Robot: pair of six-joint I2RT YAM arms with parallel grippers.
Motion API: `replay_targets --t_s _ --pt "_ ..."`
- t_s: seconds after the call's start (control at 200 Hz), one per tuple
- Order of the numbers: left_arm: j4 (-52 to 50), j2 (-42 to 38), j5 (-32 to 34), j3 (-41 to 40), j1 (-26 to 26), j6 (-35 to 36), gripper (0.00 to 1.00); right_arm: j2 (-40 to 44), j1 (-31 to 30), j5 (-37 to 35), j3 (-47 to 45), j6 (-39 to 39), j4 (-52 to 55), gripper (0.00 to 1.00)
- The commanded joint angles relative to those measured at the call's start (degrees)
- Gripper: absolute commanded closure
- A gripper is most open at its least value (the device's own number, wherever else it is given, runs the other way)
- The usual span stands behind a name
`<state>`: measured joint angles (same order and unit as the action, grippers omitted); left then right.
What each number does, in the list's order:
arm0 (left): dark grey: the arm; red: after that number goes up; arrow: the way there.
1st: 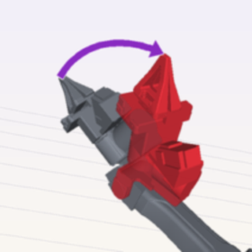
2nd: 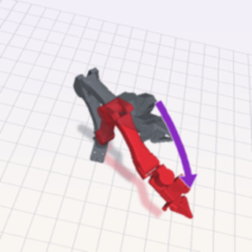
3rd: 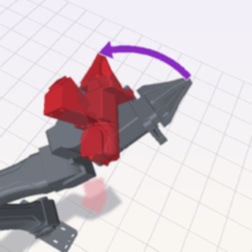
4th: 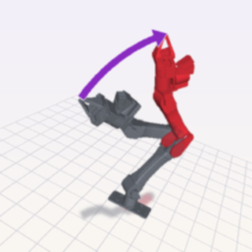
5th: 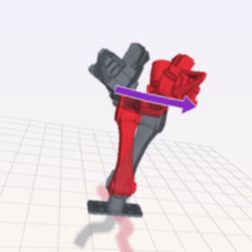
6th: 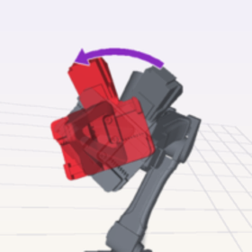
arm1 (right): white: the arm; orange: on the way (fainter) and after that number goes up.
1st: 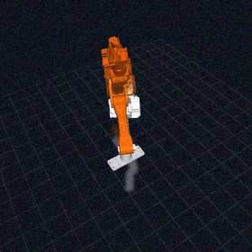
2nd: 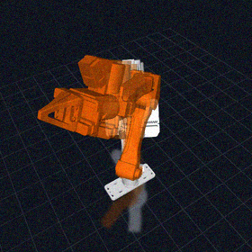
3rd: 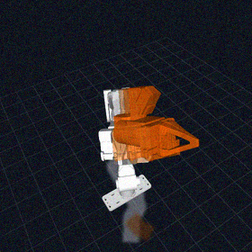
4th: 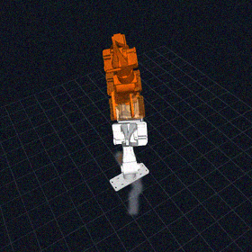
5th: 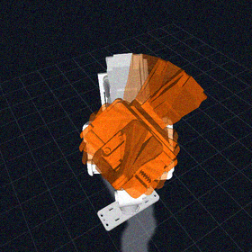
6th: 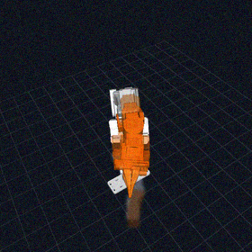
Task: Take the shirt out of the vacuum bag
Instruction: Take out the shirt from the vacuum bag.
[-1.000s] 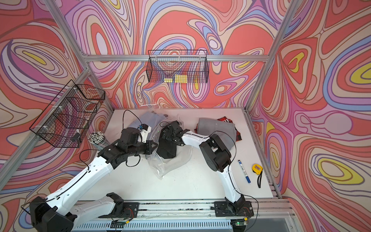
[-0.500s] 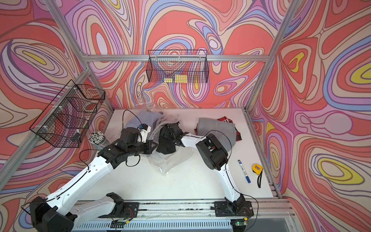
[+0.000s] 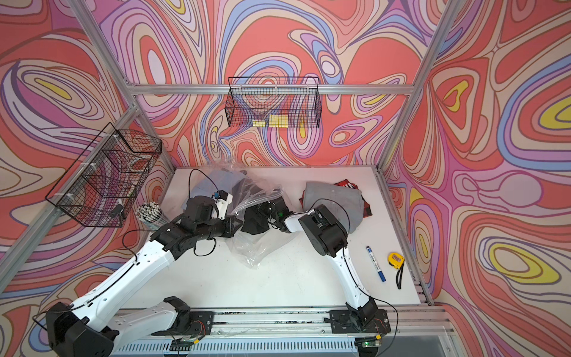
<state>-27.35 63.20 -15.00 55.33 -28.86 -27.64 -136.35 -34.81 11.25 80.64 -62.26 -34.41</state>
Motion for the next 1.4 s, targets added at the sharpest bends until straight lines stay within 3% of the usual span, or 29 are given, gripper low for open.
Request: replay_targets --t_s 0.0,0.11,0.19,0.25,0.381,0.626,0.881,1.392 --pt "-0.03 -0.1 -0.9 -0.66 0.12 0.74 1.0 -4.35 0.47 0.77 -3.16 -1.61 8.03 0.49" --pt "-0.02 -0.24 -0.99 -0.71 0.12 0.66 1.0 -3.83 0.89 1.17 -4.12 -1.76 5.22 0.64" --pt "0.04 -0.24 -0.97 -0.75 0.1 0.68 1.0 -3.48 1.21 2.86 -4.63 -1.91 2.03 0.88" --pt "0.08 -0.26 -0.97 -0.75 0.1 0.62 1.0 -2.88 1.41 3.32 -4.93 -1.86 1.2 1.0" --pt "0.08 -0.34 -0.71 -0.75 0.08 0.63 1.0 1.55 1.5 4.56 -7.39 -0.86 -0.55 1.0" --pt "-0.05 -0.54 -0.19 -0.7 0.12 0.48 1.0 21.42 1.65 1.34 -18.02 4.77 5.0 1.0" --pt "-0.37 -0.62 0.94 -0.66 0.21 0.48 1.0 36.6 2.29 -0.33 -27.89 5.09 4.63 1.0" --pt "-0.61 -0.49 1.21 -0.49 0.23 0.66 1.0 54.18 2.29 0.93 -31.98 5.04 9.71 1.0"
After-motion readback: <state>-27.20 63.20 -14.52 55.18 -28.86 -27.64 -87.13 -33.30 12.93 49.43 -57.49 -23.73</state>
